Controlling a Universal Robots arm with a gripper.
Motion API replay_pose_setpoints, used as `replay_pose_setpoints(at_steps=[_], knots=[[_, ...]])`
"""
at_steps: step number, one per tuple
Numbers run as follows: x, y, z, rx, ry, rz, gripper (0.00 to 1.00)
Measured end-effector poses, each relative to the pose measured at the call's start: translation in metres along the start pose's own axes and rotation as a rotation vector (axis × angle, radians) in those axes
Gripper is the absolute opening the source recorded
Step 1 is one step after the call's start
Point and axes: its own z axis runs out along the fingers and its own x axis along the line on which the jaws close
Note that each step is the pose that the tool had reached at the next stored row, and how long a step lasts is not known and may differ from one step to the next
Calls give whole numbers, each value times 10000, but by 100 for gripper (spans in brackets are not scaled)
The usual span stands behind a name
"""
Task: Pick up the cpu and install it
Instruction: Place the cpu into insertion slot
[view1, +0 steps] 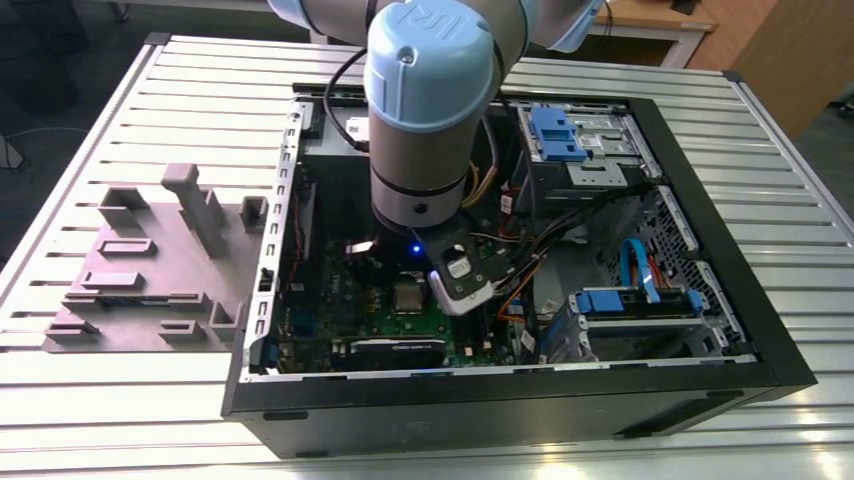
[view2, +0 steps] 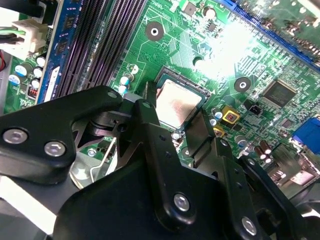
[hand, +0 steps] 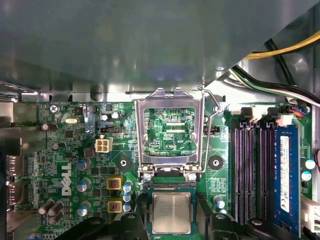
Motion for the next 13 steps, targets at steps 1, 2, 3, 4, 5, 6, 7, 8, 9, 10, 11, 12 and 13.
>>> replay_pose_setpoints(at_steps=[1, 2, 3, 4, 5, 6, 7, 8, 9, 10, 11, 12, 13], knots=[[1, 0, 3, -1, -1, 0, 47], [3, 0, 4, -2, -2, 0, 47], [6, 0, 6, -3, -3, 0, 47], [8, 0, 7, -3, -3, -1, 47], [11, 1, 7, -4, -3, -2, 47], [14, 1, 8, -4, -3, -2, 47], [16, 1, 9, -5, -4, -2, 47], [16, 1, 9, -5, -3, -2, 47], [17, 1, 9, -6, -3, -1, 47], [18, 1, 9, -5, -3, 0, 47], [18, 1, 9, -4, -2, 0, 47], [18, 1, 9, -5, -2, -1, 47], [18, 0, 9, -3, -2, -1, 47]])
